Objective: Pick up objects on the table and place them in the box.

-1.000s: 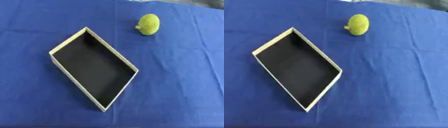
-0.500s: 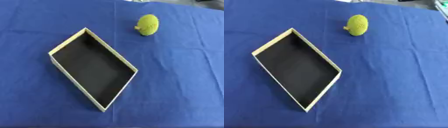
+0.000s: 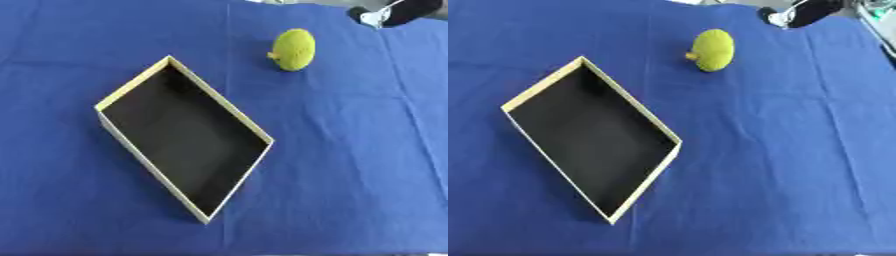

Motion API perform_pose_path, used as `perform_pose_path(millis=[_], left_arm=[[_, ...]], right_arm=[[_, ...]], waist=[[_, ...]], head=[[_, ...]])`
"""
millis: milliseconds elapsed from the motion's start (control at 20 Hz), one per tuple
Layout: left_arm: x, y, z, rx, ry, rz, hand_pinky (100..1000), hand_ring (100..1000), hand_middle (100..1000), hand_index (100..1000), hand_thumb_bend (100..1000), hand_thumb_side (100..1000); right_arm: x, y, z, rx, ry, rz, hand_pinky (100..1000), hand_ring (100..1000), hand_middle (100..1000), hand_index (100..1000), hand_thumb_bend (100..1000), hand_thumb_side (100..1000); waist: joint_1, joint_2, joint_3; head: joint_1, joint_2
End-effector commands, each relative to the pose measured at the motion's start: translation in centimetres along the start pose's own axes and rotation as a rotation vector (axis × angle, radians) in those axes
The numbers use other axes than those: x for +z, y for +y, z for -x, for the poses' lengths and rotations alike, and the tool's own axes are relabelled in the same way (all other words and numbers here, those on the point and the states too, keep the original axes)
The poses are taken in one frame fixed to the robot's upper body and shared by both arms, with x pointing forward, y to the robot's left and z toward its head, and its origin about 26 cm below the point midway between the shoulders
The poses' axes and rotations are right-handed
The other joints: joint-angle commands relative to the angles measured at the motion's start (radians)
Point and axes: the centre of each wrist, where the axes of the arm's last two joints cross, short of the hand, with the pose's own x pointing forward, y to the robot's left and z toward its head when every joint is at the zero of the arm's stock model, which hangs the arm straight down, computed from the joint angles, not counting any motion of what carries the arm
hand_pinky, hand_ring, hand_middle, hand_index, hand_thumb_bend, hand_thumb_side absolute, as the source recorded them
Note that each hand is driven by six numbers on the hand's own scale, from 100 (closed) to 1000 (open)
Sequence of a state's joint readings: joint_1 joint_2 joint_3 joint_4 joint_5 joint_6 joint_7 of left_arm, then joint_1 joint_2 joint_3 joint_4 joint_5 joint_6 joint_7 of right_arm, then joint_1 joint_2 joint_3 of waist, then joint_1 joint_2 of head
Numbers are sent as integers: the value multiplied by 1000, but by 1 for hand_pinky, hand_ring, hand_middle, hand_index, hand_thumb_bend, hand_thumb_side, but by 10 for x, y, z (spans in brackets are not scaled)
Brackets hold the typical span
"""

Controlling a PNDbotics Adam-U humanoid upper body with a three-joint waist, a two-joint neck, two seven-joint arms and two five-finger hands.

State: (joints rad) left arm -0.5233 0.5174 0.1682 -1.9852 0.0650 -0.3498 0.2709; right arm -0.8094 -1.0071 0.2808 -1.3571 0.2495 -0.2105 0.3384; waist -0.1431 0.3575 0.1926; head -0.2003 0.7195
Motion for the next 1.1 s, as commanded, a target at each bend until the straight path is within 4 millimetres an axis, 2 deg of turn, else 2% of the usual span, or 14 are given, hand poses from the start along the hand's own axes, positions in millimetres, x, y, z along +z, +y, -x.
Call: perform_pose_path(millis=[50, 550, 800, 1100], left_arm=[[-10, 2, -6, -8, -39, 17, 649, 606, 538, 658, 100, 139], [-9, 3, -6, -10, -39, 19, 649, 606, 537, 657, 100, 139], [-9, 2, -6, -4, -38, 19, 649, 605, 538, 656, 100, 147], [-10, 2, -6, 0, -40, 18, 650, 606, 539, 656, 100, 149]], right_arm=[[3, -18, -4, 48, 5, -27, 881, 892, 922, 957, 385, 100], [-17, -26, -13, 25, 13, -136, 888, 889, 923, 967, 372, 100], [-34, -19, -13, -2, 21, -211, 889, 892, 925, 971, 399, 100], [-42, -12, -6, -23, 45, -289, 889, 894, 927, 974, 406, 100]], waist=[[7, -24, 1], [15, -10, 11], [15, -5, 17], [11, -1, 25]], head=[[-4, -6], [-5, -12], [-14, -16], [-19, -22]])
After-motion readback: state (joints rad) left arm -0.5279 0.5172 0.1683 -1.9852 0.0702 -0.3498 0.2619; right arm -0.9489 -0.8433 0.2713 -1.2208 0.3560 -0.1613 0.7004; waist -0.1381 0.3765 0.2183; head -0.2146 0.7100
